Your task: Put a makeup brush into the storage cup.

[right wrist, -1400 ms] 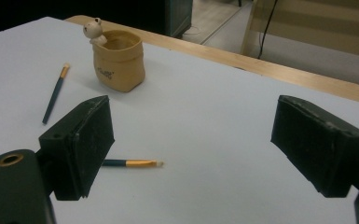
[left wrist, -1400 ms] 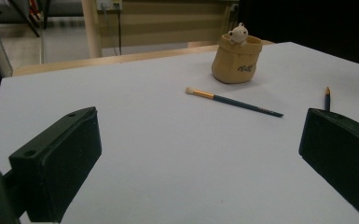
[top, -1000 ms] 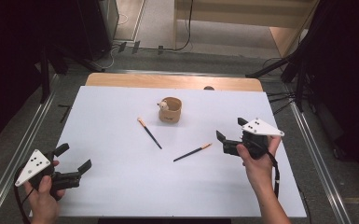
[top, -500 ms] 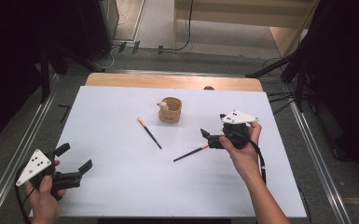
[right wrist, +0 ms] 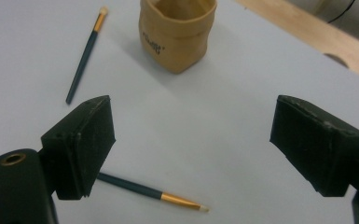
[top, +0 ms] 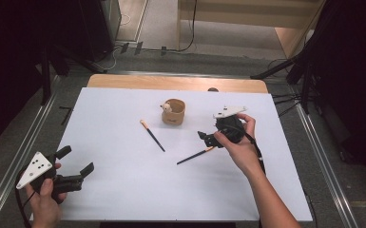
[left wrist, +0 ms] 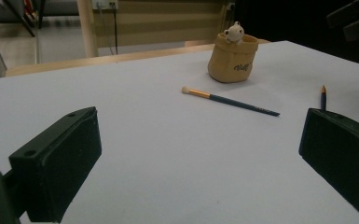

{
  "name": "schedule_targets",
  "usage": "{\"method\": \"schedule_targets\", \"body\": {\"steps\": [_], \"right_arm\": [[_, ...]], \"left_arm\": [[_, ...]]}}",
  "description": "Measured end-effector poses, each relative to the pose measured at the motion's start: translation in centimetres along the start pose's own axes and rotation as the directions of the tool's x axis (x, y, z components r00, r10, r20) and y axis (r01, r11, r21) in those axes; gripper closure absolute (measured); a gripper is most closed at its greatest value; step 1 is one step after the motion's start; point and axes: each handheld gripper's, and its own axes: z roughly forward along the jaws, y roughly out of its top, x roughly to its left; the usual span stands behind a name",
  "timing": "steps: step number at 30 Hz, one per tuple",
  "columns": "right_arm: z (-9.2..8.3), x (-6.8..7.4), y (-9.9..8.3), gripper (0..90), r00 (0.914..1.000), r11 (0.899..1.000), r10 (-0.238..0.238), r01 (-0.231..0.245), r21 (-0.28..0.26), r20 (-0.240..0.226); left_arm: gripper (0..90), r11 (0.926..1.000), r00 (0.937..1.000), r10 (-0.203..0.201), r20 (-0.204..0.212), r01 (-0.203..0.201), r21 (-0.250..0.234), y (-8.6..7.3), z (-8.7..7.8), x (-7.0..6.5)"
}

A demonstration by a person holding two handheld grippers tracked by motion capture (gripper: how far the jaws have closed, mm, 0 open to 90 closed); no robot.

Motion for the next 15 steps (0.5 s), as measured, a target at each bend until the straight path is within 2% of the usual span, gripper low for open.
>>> {"method": "schedule_targets", "body": {"steps": [2,3,4,8,9,11,15], "right_arm": [[0.1,0.0,0.1,14.2,1.0000,1.000,0.000,0.000,0.018,-0.005],[0.6,-0.1,0.3,14.6,0.9999,0.997,0.000,0.001,0.071,-0.012],[0.6,-0.1,0.3,14.8,0.9999,0.997,0.000,0.001,0.071,-0.012],[1.5,-0.3,0.5,16.4,0.9997,0.988,-0.008,0.011,0.155,-0.025],[1.9,-0.4,0.6,17.7,0.9993,0.981,-0.003,0.010,0.192,-0.038],[2.0,-0.4,0.6,18.0,0.9990,0.978,0.000,0.010,0.210,-0.045],[2.7,-0.3,0.8,19.0,0.9967,0.959,-0.014,0.036,0.280,-0.080]], "left_arm": [[0.0,1.0000,1.0000,0.000,0.001,0.000,0.000,0.0,0.0,0.0],[0.0,1.0000,1.0000,0.000,0.001,0.000,0.000,0.0,0.0,0.0],[0.0,1.0000,1.0000,0.001,0.000,-0.001,0.000,0.0,0.0,0.0],[0.0,1.0000,1.0000,0.000,0.001,0.000,0.000,0.0,0.0,0.0],[0.0,1.0000,1.0000,0.000,0.002,0.000,0.000,0.0,0.0,0.0],[0.0,1.0000,1.0000,0.000,0.002,0.000,0.000,0.0,0.0,0.0],[0.0,1.0000,1.0000,0.000,0.002,0.000,0.002,0.0,0.0,0.0]]}}
